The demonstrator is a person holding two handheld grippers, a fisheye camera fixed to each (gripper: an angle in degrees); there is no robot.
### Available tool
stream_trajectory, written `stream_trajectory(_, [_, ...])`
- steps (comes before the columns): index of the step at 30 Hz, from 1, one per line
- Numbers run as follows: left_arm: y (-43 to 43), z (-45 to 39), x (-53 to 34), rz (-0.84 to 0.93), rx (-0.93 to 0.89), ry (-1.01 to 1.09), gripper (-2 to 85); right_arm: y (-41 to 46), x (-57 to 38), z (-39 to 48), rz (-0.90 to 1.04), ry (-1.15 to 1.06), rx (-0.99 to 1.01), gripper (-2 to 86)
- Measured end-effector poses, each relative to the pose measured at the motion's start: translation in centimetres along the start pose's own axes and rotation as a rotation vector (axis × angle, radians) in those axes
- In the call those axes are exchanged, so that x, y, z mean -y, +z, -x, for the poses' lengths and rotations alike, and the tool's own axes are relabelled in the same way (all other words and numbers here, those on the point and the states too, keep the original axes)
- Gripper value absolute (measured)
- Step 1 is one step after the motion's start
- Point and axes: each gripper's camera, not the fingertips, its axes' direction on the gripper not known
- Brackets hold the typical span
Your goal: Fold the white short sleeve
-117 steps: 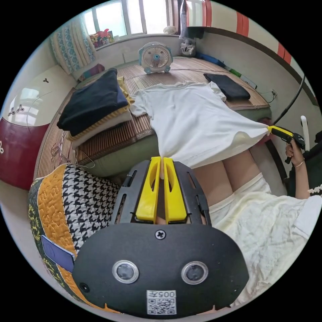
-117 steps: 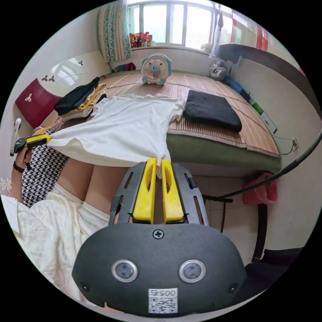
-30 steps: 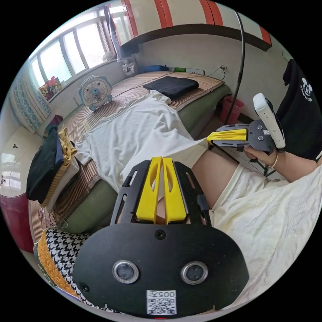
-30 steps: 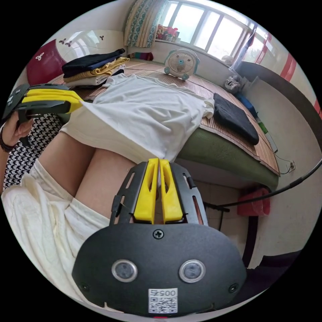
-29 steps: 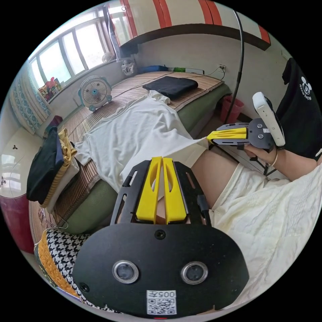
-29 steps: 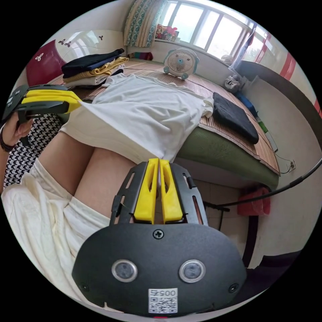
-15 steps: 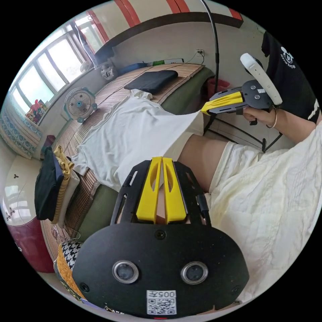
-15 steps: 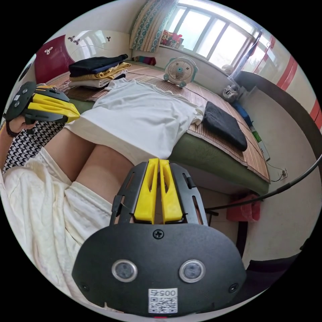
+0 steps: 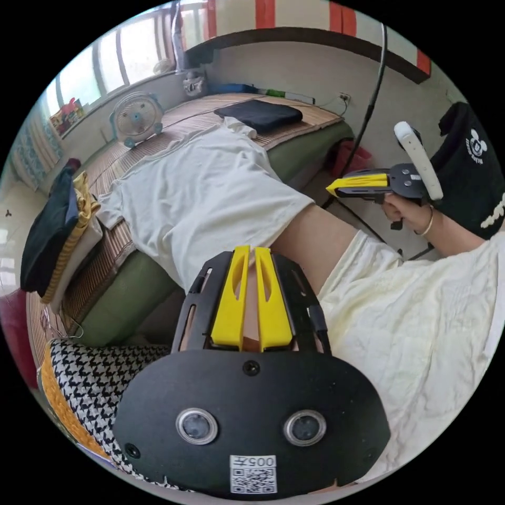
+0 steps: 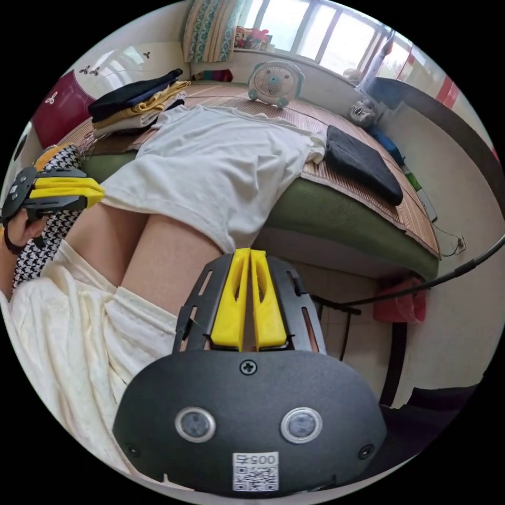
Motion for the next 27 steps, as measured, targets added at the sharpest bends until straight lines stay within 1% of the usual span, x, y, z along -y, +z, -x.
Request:
stream_trajectory(3, [-0.1,1.1,-0.1,0.020,0.061,-0.010,5.0,-0.9,1.7,1.2,-0.055,-0.047,0.041,-0.9])
stream_trajectory(6, [-0.4,1.9,-1.4,0.027,0.043,-0.014,5.4,-1.2,2.3,2.1,-0.088,-0.083,0.074,-0.9])
stream_trajectory(12, [-0.3,2.2,-3.1,0.050,0.046,-0.037,6.3,-0.6,2.3,2.6,-0.081,-0.094,0.129,-0.9])
stream_trajectory(22, [0.9,1.6,-1.9,0.063,0.071,-0.040,5.3,-0.8,1.9,1.7,-0.081,-0.086,0.122,-0.9])
stream_trajectory(27, [0.5,1.2,-1.4,0.042,0.098,-0.043,1.9,-0.5,1.6,1.5,-0.069,-0.080,0.124,-0.9])
